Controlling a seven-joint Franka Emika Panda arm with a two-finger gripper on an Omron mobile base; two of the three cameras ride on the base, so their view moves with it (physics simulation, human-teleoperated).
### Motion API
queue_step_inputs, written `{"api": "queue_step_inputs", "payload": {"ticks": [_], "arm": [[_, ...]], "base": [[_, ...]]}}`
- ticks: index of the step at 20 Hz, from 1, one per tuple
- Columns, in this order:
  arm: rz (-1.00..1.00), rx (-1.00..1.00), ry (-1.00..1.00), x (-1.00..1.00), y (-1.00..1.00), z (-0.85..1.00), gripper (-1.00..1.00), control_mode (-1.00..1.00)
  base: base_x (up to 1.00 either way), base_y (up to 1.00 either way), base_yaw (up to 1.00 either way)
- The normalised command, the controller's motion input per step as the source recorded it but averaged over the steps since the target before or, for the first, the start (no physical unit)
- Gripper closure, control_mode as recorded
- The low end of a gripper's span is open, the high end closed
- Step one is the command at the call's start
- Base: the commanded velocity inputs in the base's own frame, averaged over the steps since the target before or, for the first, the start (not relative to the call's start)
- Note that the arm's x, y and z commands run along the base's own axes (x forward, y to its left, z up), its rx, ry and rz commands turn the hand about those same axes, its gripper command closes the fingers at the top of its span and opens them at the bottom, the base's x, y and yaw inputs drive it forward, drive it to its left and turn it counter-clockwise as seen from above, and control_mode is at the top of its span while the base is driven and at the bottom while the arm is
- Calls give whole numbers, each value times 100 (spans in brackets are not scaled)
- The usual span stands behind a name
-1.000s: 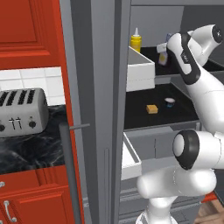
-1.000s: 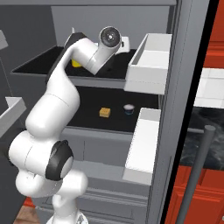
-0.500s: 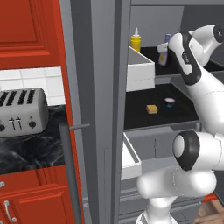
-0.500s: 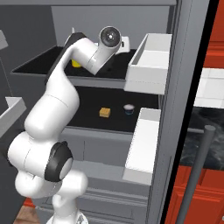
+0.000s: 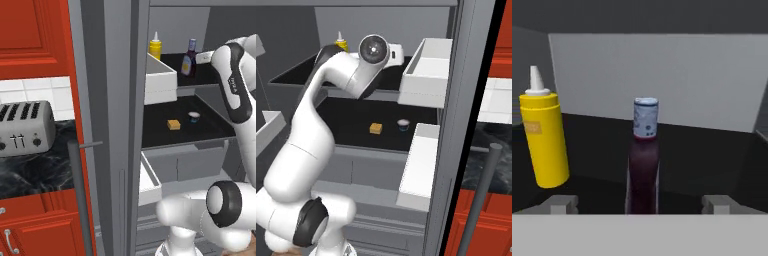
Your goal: Place the mustard and condiment bottle from the counter to the top shelf of the fridge. If the existing items in the fridge are on the top shelf, move them to other shelves.
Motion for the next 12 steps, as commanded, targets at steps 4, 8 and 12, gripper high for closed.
{"api": "queue_step_inputs", "payload": {"ticks": [4,8,12], "arm": [[-3,0,-16,-100,-6,24,-100,-100],[-1,0,-18,-100,0,20,-100,-100],[0,-1,-22,-100,0,13,-100,-100]], "base": [[0,0,0],[0,0,0],[0,0,0]]}}
